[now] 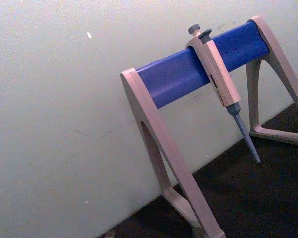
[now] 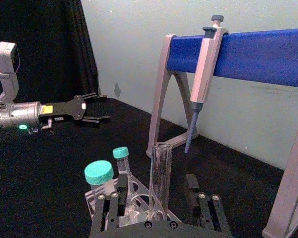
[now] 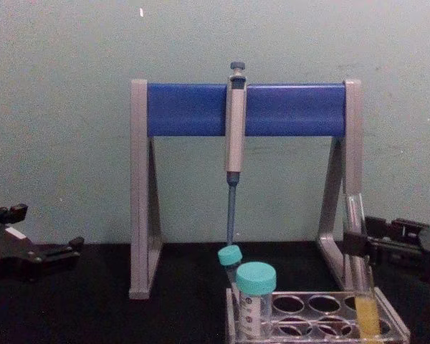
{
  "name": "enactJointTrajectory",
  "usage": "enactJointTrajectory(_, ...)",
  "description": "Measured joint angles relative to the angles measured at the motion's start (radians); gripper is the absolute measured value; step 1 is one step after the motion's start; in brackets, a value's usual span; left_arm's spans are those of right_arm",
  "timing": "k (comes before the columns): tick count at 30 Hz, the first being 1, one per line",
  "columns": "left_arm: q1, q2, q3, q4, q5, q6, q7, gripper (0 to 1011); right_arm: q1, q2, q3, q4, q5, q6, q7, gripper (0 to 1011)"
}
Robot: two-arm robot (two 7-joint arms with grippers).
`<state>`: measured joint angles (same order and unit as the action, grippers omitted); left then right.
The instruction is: Pick up the test tube from the test tube rack, shake it, then place it back into the test tube rack.
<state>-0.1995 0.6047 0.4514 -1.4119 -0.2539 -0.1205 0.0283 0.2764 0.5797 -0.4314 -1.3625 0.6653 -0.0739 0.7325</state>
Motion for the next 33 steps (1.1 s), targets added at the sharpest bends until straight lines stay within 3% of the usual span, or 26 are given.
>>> enactJointTrajectory(11,0.000,0.000,0.000,0.000,0.000,0.000,0.000,1001,0.000,0.000,0.000,0.000,0.001,-0.001,0.000,1000)
enactJointTrajectory(28,0.000,0.000,0.000,0.000,0.000,0.000,0.000,1001,0.000,0.000,0.000,0.000,0.002,-0.001,0.000,1000)
enactJointTrajectory(33,0.000,0.000,0.000,0.000,0.000,0.000,0.000,1001,-0.015,-0.002,0.016,-0.023,-0.005,-0.052,-0.010,1000)
